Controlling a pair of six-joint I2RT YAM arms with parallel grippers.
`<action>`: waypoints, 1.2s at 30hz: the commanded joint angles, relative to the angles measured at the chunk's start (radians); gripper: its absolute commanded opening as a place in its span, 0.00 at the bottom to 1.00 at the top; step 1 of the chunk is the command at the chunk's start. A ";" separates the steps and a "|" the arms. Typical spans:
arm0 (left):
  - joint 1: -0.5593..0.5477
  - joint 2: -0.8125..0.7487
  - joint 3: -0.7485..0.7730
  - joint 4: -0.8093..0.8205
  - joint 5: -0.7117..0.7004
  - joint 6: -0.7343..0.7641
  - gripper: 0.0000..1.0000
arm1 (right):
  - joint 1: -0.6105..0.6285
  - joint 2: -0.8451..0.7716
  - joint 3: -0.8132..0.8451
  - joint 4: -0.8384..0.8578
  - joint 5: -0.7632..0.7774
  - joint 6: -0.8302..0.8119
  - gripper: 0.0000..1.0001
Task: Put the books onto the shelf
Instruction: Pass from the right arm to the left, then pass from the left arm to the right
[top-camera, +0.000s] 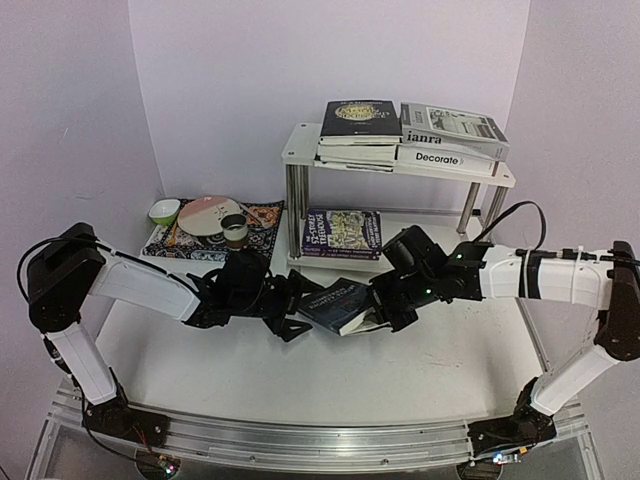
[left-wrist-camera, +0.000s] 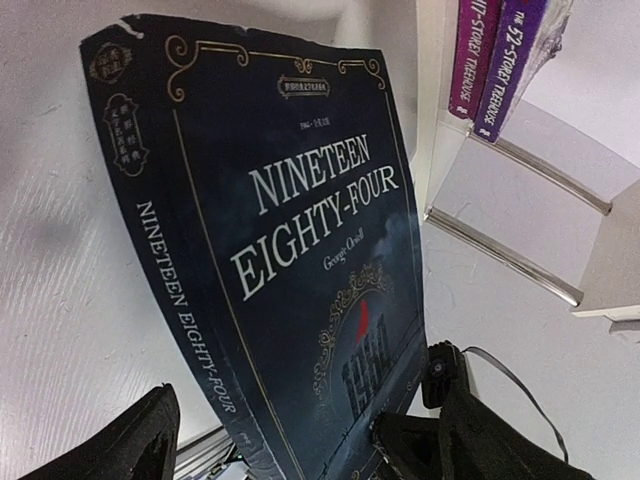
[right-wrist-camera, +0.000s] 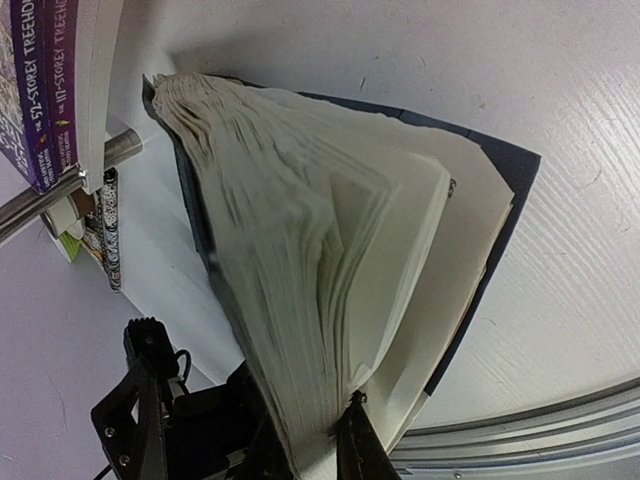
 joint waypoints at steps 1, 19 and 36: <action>-0.008 0.014 0.014 0.124 -0.052 -0.058 0.86 | 0.021 0.005 0.080 0.102 0.016 0.046 0.00; 0.027 -0.116 -0.129 0.178 -0.098 -0.100 0.00 | -0.055 -0.021 0.103 -0.089 -0.229 -0.176 0.90; 0.072 -0.434 -0.205 0.251 -0.018 -0.187 0.00 | -0.202 -0.009 0.112 0.120 -0.581 -0.459 0.98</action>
